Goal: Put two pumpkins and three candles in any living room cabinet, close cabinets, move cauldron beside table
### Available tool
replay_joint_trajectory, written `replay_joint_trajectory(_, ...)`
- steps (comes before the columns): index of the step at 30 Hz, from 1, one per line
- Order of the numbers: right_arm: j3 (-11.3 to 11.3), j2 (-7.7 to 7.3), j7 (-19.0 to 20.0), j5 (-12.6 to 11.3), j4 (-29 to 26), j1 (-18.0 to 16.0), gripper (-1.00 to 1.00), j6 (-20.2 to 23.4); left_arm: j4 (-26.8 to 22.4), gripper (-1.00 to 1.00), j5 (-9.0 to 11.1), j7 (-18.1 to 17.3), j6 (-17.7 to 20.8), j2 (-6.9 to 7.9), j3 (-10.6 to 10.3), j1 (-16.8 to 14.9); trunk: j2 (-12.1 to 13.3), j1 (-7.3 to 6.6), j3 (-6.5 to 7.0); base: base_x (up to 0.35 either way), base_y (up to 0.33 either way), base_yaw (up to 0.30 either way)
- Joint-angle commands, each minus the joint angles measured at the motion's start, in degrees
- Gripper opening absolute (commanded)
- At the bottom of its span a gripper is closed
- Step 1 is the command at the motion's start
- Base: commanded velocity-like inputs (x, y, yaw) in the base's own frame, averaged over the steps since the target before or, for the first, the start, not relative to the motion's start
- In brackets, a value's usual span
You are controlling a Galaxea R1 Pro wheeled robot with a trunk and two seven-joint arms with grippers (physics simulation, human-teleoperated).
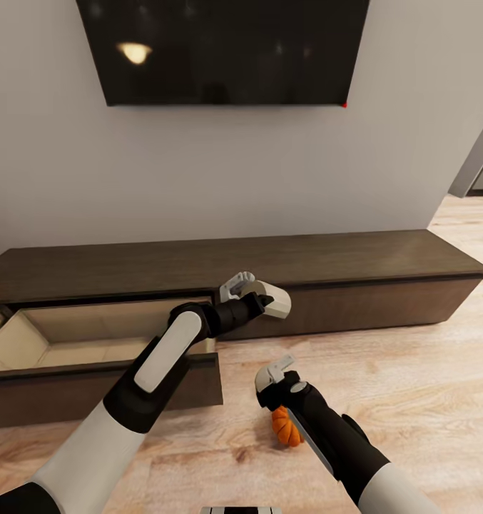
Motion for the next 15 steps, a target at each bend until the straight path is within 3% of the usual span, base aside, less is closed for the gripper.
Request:
replay_joint_trajectory(1, -0.2, -0.02, 0.0, -0.1, 0.0, 0.0, -1.0, 0.6, 0.0, -1.0, 0.0, 0.0, 0.1, 0.01, 0.1, 0.0, 0.0, -0.02, 0.23, 0.0, 0.0, 0.0)
replay_joint_trajectory(10, -2.4, -0.15, 0.0, -0.1, -0.1, 0.0, -1.0, 1.8, 0.1, -1.0, 0.0, 0.1, 0.1, 0.92, 1.0, 0.0, 0.1, -0.25, 2.22, 0.0, 0.0, 0.0)
replay_joint_trajectory(15, -8.2, -0.28, 0.1, -0.1, -0.3, -0.1, -1.0, 3.7, 0.3, -1.0, 0.0, 0.1, 0.2, 1.69, 4.0, 0.0, 0.2, -0.38, 3.33, 0.0, 0.0, 0.0)
